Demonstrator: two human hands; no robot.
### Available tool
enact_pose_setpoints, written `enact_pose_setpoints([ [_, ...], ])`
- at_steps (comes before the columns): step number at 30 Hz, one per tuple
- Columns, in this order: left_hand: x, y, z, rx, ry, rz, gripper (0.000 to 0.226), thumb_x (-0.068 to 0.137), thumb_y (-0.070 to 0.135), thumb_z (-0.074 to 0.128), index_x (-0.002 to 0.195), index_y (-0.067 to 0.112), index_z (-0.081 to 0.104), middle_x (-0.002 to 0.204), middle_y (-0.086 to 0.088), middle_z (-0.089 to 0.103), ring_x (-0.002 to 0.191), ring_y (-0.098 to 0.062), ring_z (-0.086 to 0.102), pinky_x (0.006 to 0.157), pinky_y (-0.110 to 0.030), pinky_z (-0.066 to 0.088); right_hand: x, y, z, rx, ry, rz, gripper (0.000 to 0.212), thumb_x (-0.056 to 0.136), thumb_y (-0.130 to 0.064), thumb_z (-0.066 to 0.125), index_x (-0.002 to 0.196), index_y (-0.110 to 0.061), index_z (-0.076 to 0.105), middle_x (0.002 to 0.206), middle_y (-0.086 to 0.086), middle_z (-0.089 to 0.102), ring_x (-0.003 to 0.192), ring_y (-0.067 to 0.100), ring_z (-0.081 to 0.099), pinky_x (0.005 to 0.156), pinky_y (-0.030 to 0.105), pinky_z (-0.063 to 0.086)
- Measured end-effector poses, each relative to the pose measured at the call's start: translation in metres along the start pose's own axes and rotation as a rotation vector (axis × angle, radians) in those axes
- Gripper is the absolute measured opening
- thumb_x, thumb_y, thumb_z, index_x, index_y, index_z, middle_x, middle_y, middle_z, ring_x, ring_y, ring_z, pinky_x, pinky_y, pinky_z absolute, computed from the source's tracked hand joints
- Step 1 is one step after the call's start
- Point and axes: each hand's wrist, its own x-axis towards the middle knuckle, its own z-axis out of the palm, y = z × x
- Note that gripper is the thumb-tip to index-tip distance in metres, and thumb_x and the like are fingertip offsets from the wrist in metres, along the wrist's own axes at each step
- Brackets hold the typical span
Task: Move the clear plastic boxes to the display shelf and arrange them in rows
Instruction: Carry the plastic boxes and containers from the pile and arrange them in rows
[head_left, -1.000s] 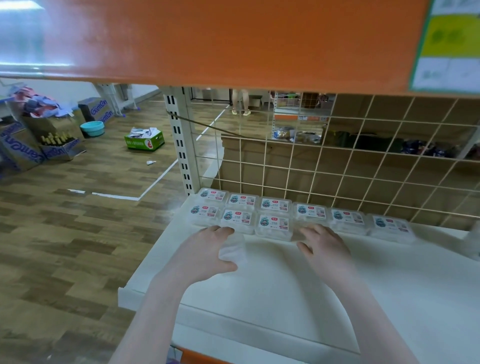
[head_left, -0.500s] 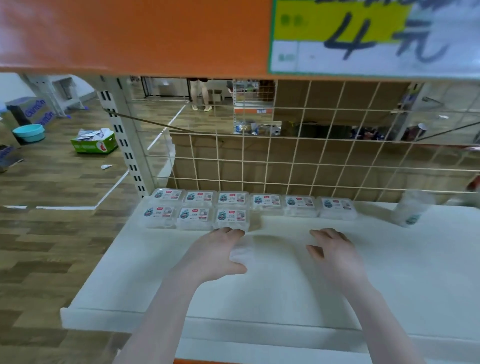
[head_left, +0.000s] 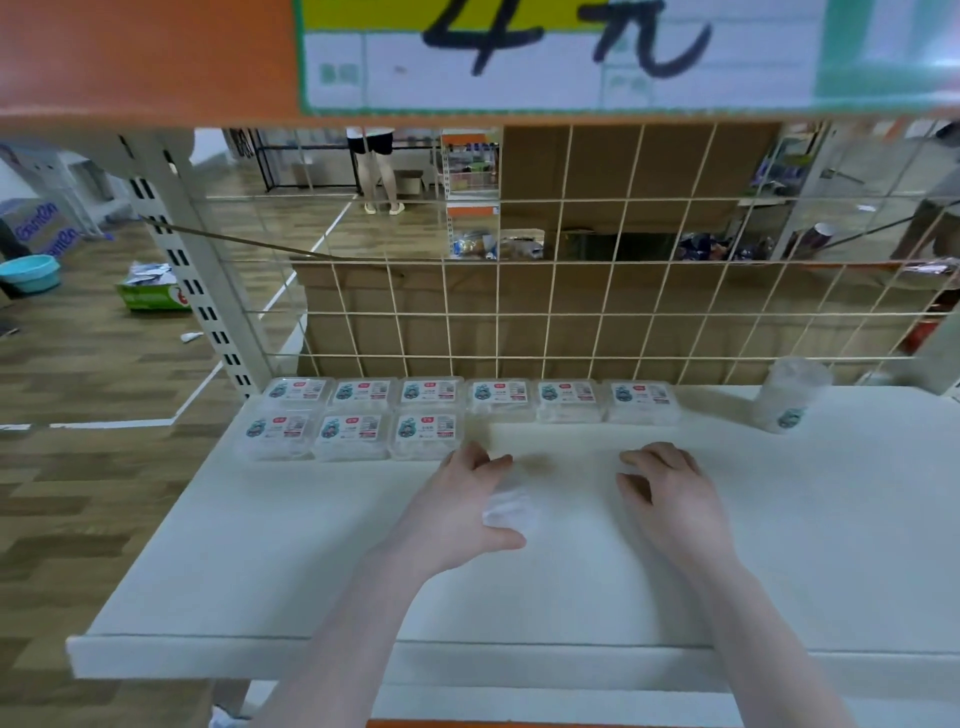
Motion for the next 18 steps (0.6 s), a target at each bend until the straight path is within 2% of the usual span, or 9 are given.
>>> enact_pose_setpoints([
  [2, 0.002, 0.003, -0.002, 0.009, 0.003, 0.01, 0.07, 0.072, 0.045, 0.074, 0.134, 0.023, 0.047, 0.121, -0.002, 0.041, 0.115, -0.02, 0.043, 0.093, -0.026, 0.04, 0.001, 0.001, 0.0, 0.006, -0.004, 0.013, 0.019, 0.077, -0.009, 0.07, 0.095, -0.006, 0.071, 0.099, 0.013, 0.065, 0.094, 0.037, 0.057, 0.081, 0.038, 0.046],
  [4, 0.004, 0.004, -0.006, -0.024, -0.014, 0.004, 0.066, 0.075, 0.047, 0.072, 0.134, 0.026, 0.049, 0.126, 0.001, 0.045, 0.117, -0.018, 0.046, 0.095, -0.024, 0.038, 0.001, 0.002, 0.0, 0.013, -0.012, 0.017, 0.021, 0.078, -0.011, 0.07, 0.098, -0.006, 0.071, 0.101, 0.013, 0.064, 0.096, 0.036, 0.056, 0.083, 0.038, 0.045],
  [7, 0.01, 0.006, -0.014, -0.126, -0.046, -0.017, 0.05, 0.082, 0.049, 0.064, 0.126, 0.027, 0.057, 0.127, 0.006, 0.056, 0.117, -0.015, 0.052, 0.095, -0.024, 0.04, 0.001, 0.003, 0.001, 0.021, -0.011, 0.011, 0.022, 0.076, -0.01, 0.071, 0.098, -0.006, 0.071, 0.1, 0.013, 0.064, 0.095, 0.036, 0.056, 0.082, 0.038, 0.045],
  [12, 0.018, 0.009, -0.023, -0.276, -0.009, -0.076, 0.031, 0.085, 0.041, 0.062, 0.113, 0.03, 0.064, 0.106, 0.014, 0.063, 0.097, -0.009, 0.058, 0.076, -0.021, 0.047, 0.001, 0.004, 0.002, 0.048, 0.021, -0.017, 0.021, 0.072, -0.006, 0.073, 0.093, -0.007, 0.071, 0.094, 0.012, 0.065, 0.089, 0.037, 0.058, 0.078, 0.039, 0.048],
  [15, 0.023, 0.012, -0.024, -0.37, 0.015, -0.075, 0.028, 0.088, 0.035, 0.058, 0.115, 0.031, 0.062, 0.107, 0.016, 0.064, 0.092, -0.007, 0.064, 0.064, -0.014, 0.05, 0.001, 0.005, 0.003, 0.064, 0.054, -0.035, 0.017, 0.072, -0.008, 0.072, 0.089, -0.007, 0.072, 0.089, 0.012, 0.065, 0.083, 0.037, 0.06, 0.074, 0.039, 0.05],
  [16, 0.024, 0.013, -0.024, -0.392, 0.027, -0.068, 0.029, 0.089, 0.032, 0.057, 0.117, 0.03, 0.062, 0.11, 0.015, 0.064, 0.095, -0.008, 0.064, 0.066, -0.015, 0.052, 0.001, 0.005, 0.003, 0.063, 0.058, -0.038, 0.017, 0.072, -0.008, 0.071, 0.088, -0.008, 0.072, 0.088, 0.011, 0.065, 0.082, 0.036, 0.06, 0.073, 0.039, 0.051],
  [18, 0.029, 0.013, -0.022, -0.371, 0.064, -0.035, 0.031, 0.09, 0.028, 0.057, 0.121, 0.025, 0.061, 0.119, 0.009, 0.061, 0.105, -0.012, 0.06, 0.085, -0.03, 0.052, 0.001, 0.006, 0.003, 0.066, 0.051, -0.038, 0.018, 0.07, -0.006, 0.073, 0.088, -0.007, 0.072, 0.089, 0.012, 0.065, 0.083, 0.036, 0.06, 0.073, 0.039, 0.051],
])
